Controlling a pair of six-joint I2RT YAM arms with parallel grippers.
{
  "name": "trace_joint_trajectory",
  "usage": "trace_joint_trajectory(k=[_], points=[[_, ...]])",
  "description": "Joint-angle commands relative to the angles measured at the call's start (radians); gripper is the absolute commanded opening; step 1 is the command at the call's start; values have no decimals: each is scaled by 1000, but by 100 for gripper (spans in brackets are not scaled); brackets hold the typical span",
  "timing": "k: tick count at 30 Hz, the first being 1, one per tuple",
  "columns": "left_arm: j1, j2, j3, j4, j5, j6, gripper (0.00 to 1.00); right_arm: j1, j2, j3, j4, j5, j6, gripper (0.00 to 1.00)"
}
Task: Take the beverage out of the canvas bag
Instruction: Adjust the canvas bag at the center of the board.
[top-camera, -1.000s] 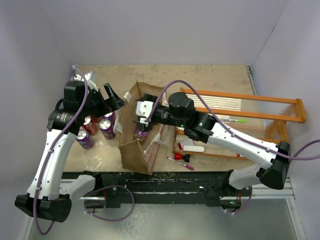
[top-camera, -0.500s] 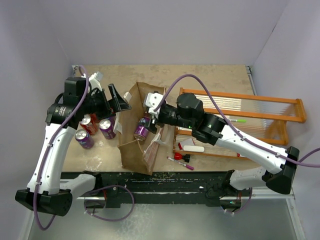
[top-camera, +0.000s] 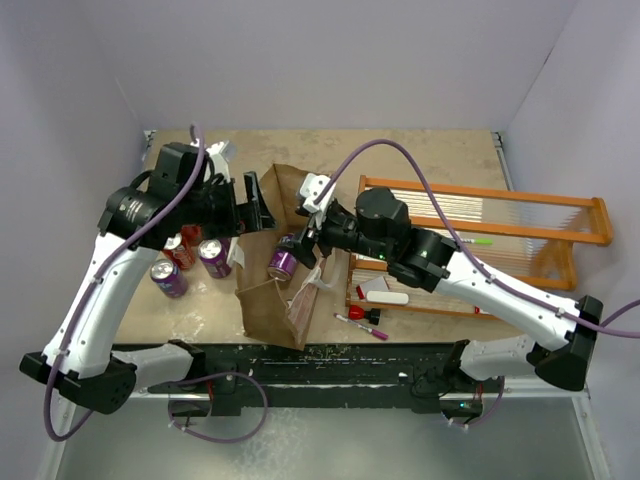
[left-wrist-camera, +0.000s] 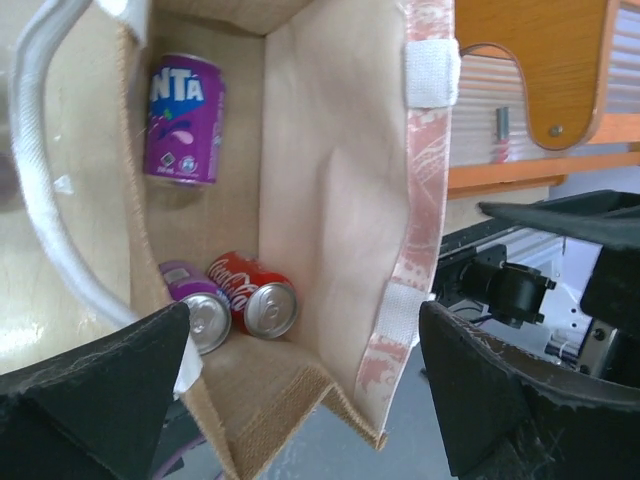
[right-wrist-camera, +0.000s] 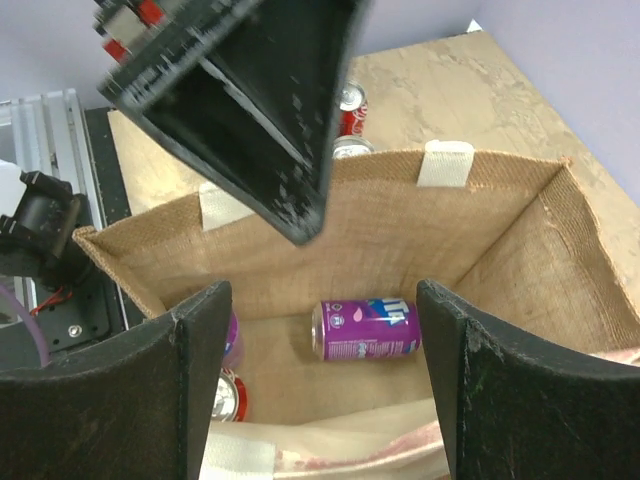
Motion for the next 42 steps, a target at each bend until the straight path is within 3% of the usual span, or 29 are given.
trace_joint_trajectory(k=[1, 4, 8, 16, 24, 31, 33, 39, 42], points=[[-9, -100, -44, -37, -42, -88, 97, -3, -81, -37, 12, 35, 44, 75], [-13, -174, -129, -39, 28, -126, 97, -2, -83, -56, 1, -38, 19, 73], [-12, -259, -184, -110, 15, -111, 99, 5, -67, -50, -36, -147, -53, 71], [-12, -284, -298, -109, 106, -74, 96, 15, 8, -21, -96, -236, -158, 65], [-13, -270, -342, -115, 80, -43, 85, 30, 58, -20, -109, -373, -212, 56], [-12, -340, -450, -99, 180, -79, 73, 100, 107, -18, -219, -468, -370, 54], [-12, -357, -467, -105, 175, -86, 74, 124, 121, -26, -258, -489, -427, 52], [-11, -338, -411, -86, 243, -100, 100, 167, 155, -73, -293, -481, -522, 46], [-12, -337, -420, -117, 207, -81, 99, 170, 175, -79, -294, -460, -543, 45]])
